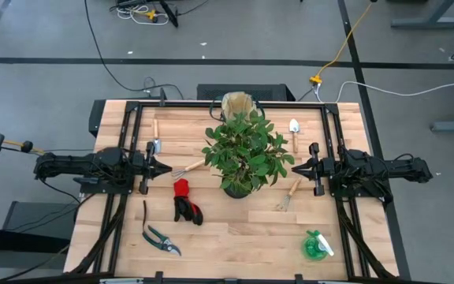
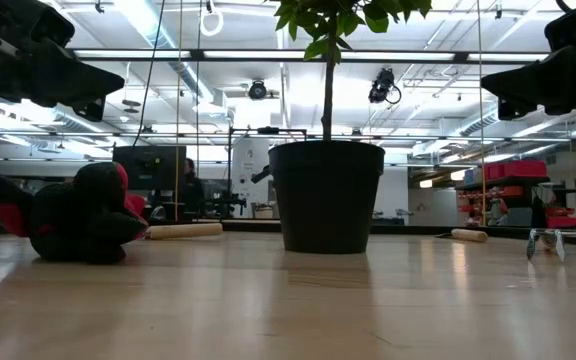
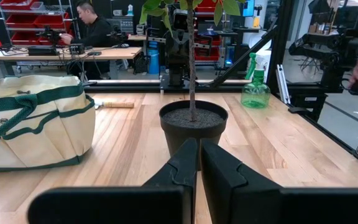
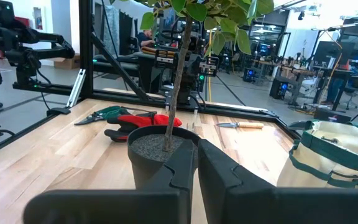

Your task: Pick & Place Garden tools in Gardening bag

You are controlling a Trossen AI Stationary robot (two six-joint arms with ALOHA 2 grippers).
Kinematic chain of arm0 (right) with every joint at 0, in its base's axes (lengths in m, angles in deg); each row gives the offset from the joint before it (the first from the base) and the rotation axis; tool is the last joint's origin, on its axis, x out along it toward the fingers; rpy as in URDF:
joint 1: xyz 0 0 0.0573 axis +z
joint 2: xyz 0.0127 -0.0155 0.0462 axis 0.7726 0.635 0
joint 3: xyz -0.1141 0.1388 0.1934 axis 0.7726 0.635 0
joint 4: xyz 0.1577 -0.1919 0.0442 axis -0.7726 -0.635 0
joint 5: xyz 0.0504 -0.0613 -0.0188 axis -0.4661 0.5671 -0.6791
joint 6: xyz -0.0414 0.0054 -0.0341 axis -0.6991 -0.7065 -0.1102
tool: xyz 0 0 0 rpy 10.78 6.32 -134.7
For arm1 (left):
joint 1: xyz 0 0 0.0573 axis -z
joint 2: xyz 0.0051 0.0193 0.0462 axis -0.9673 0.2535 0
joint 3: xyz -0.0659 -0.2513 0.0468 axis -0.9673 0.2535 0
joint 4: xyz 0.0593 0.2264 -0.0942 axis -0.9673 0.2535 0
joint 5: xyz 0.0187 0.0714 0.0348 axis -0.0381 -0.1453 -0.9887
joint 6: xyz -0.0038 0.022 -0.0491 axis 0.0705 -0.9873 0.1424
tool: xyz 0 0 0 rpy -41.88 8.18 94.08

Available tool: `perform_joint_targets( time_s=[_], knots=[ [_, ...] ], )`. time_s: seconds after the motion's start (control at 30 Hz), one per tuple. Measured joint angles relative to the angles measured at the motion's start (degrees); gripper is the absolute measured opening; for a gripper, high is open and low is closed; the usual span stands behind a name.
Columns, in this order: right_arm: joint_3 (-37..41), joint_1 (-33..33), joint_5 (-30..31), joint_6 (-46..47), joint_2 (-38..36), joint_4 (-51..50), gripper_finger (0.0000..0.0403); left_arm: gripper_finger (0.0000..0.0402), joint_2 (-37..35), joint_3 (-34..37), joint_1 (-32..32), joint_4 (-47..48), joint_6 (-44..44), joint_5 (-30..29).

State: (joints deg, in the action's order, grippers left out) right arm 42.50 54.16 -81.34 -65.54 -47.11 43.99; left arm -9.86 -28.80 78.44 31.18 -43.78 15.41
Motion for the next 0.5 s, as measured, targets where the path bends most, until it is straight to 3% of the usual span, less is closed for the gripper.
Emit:
perform_joint_targets(
  time_s=[0.5],
  knots=[
    [0.00,0.00,0.57,0.43,0.00,1.95,0.0025,0.0023,0.01,0.00,0.02,-0.01,0.00,0.00]
  ],
)
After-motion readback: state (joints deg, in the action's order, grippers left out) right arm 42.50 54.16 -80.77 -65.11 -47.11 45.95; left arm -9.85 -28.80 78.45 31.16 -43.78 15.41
